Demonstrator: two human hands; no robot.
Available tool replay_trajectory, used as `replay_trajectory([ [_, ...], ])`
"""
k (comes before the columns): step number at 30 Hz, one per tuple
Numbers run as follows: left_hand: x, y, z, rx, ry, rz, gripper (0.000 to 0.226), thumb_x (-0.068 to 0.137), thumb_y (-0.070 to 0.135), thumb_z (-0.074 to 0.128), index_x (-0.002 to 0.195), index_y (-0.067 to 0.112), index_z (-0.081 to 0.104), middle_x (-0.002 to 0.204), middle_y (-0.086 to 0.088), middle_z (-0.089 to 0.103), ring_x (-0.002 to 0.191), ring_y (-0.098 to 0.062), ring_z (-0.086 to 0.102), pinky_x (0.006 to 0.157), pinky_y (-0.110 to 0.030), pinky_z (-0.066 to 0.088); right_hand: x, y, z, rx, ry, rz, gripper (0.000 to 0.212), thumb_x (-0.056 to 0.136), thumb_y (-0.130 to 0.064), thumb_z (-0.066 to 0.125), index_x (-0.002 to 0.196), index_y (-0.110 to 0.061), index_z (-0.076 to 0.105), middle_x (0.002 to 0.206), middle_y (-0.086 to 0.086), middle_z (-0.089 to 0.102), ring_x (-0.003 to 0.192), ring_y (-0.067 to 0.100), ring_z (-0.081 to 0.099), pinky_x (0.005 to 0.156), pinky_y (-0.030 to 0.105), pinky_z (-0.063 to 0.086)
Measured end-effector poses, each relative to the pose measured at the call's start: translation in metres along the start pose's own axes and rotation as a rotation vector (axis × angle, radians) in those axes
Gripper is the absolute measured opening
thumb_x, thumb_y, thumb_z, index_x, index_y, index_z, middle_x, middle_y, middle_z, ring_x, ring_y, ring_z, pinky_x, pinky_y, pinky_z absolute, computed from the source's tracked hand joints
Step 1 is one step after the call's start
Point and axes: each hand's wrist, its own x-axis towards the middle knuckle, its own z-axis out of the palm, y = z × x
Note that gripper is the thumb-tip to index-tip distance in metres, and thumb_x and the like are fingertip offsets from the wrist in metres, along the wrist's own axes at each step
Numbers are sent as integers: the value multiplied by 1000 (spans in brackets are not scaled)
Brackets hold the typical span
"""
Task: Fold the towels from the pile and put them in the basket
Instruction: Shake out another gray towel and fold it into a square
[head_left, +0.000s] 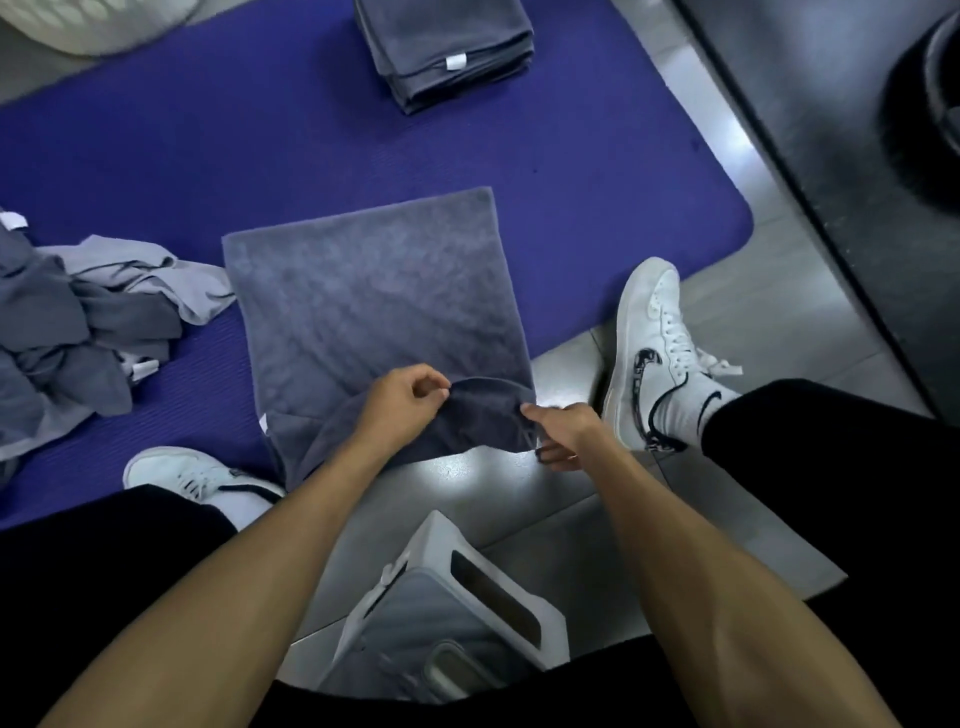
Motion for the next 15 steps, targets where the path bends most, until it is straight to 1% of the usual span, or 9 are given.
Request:
replay_trajectory([
  [1,1,3,2,60,-16,23,14,86,12,70,83,26,72,84,8,73,82,-12,67,83,-29,53,-1,2,2,35,-46,37,39,85,-47,72,91,-10,62,91,14,73,76,26,74,61,33,60],
  [3,6,12,8,191,-70,77,11,87,13,67,95,20,73,95,4,72,91,-14,66,86,-26,50,1,4,5,66,-141,77,31,90,-39,69,95,-9,61,91,18,74,80,29,75,69,38,62],
  [5,19,20,17,350,-157,155,20,88,19,66,107,20,71,108,0,68,103,-17,63,92,-32,49,1,4,5,104,-197,97,24,94,-26,65,107,-6,62,92,19,74,84,29,74,78,41,61],
  [7,29,29,28,499,-251,221,33,88,23,65,120,19,65,120,-3,64,112,-22,59,95,-39,48,1,5,5,180,-220,96,19,95,-14,62,112,-4,60,87,17,73,78,26,73,74,37,61],
  [9,39,37,40,572,-318,237,43,88,26,65,130,20,58,126,-4,62,116,-25,57,96,-42,48,1,5,3,229,-240,98,13,95,-7,60,108,-4,59,81,14,70,71,21,71,64,31,60],
  [11,42,37,44,582,-344,196,39,89,29,66,127,24,59,120,-1,66,110,-24,61,93,-42,50,0,4,6,259,-244,90,7,94,2,58,99,-3,58,78,15,69,69,19,69,60,28,60],
  [12,44,36,46,557,-347,173,30,89,29,66,119,27,64,112,1,70,104,-22,64,91,-42,51,2,3,7,288,-238,88,9,92,6,57,96,-2,58,78,16,68,69,20,69,64,29,61],
  [14,47,30,45,484,-330,148,12,89,27,66,100,28,72,100,6,73,93,-16,66,86,-40,54,6,3,7,349,-213,83,15,88,12,60,92,-2,59,79,18,68,75,24,70,78,34,61],
  [15,47,26,43,470,-323,155,9,89,26,66,96,28,73,99,7,72,91,-14,66,85,-39,54,7,5,6,378,-201,78,17,87,14,61,92,-3,59,81,19,68,79,26,70,82,35,60],
])
